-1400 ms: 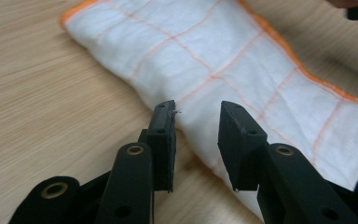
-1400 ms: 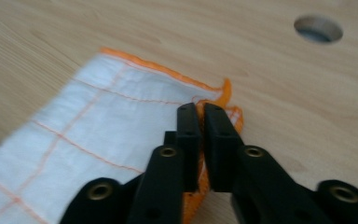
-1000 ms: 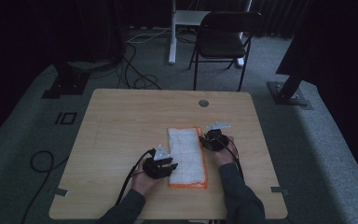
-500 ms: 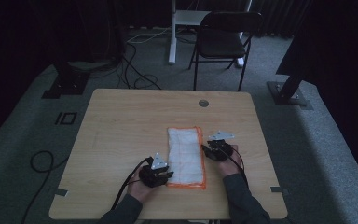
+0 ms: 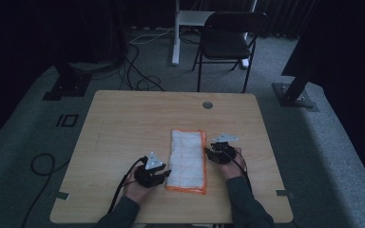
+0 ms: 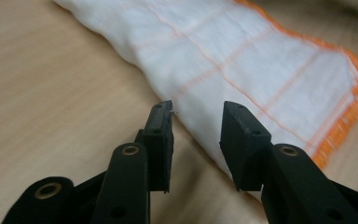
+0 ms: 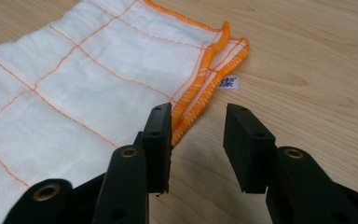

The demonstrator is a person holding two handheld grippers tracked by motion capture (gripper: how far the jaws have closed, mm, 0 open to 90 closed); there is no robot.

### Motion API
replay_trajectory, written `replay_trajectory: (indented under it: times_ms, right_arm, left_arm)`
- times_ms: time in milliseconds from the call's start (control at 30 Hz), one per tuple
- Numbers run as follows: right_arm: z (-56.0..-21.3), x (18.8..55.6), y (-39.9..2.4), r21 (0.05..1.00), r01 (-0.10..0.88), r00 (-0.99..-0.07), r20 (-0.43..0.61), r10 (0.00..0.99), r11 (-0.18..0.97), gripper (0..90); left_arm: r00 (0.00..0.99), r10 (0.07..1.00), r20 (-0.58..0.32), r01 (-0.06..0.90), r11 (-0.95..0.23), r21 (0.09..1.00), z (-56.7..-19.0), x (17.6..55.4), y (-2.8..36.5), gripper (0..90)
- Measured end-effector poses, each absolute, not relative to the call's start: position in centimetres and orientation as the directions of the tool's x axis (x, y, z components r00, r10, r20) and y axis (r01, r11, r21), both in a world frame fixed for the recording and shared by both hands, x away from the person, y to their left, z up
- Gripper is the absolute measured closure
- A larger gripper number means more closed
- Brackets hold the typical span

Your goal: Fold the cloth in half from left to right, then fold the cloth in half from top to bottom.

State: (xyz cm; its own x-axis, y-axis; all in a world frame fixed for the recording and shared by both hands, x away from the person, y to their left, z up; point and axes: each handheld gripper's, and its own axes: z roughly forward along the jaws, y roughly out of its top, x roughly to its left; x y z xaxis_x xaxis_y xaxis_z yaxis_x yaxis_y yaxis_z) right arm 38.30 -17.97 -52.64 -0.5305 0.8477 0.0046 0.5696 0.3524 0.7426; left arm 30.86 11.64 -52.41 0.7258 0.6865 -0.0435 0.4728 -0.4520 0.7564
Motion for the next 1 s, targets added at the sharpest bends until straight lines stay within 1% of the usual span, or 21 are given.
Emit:
replay_trajectory:
  times_ms: [233,400,633,933,1000]
  right_arm:
    - [-52.6,39.0,-17.6,0.746,0.579,-0.516,0.024,0.856,0.328,56.7]
    - [-52.7,39.3,-17.5,0.742,0.593,-0.506,0.041,0.862,0.313,55.7]
    - [-52.9,39.5,-17.5,0.738,0.6,-0.503,0.049,0.863,0.307,55.0]
    - [-52.9,39.9,-17.3,0.738,0.609,-0.491,0.062,0.869,0.292,53.2]
    - [-52.8,40.2,-17.1,0.739,0.611,-0.487,0.067,0.871,0.284,53.2]
  left_arm:
    - [0.685,0.727,-0.048,0.484,-0.404,0.777,-51.6,33.2,12.1,60.8]
    - [0.651,0.756,-0.066,0.506,-0.368,0.78,-51.8,35.4,11.9,60.5]
    - [0.649,0.758,-0.07,0.52,-0.374,0.768,-51.9,37.5,10.9,59.0]
    - [0.609,0.787,-0.093,0.547,-0.333,0.768,-52.2,40.2,10.0,57.8]
    - [0.592,0.8,-0.102,0.561,-0.318,0.764,-52.3,40.9,9.9,55.5]
